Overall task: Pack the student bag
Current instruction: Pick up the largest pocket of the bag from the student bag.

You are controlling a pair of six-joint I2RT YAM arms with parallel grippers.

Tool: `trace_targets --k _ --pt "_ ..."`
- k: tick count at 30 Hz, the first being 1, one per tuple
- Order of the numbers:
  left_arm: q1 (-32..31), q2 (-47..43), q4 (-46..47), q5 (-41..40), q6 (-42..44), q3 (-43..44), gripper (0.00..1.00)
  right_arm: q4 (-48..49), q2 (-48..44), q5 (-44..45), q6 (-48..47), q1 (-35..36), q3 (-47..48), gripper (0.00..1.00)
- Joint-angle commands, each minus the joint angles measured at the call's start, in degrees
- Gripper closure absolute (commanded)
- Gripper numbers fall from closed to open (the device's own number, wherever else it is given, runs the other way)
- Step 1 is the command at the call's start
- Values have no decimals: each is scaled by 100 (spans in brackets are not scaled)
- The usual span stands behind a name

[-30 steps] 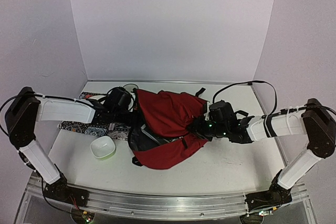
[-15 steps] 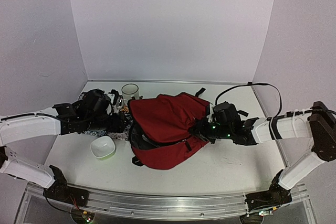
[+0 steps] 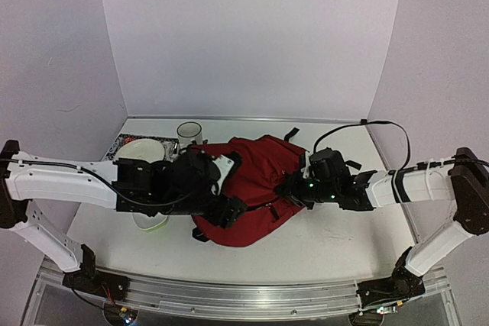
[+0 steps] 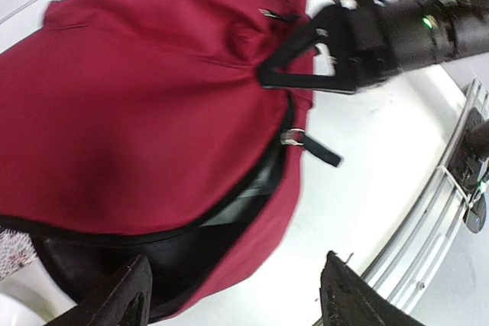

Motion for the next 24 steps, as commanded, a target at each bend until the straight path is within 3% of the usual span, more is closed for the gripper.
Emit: trace_targets --k 1,11,24 --pt "-453 694 389 -418 808 537 20 -195 -94 43 38 67 196 89" --pt "-715 1805 1312 -963 1676 950 14 -193 -46 106 112 123 325 89" --pt "-1102 3071 2260 -3195 1997 1390 10 -187 10 147 203 168 432 89"
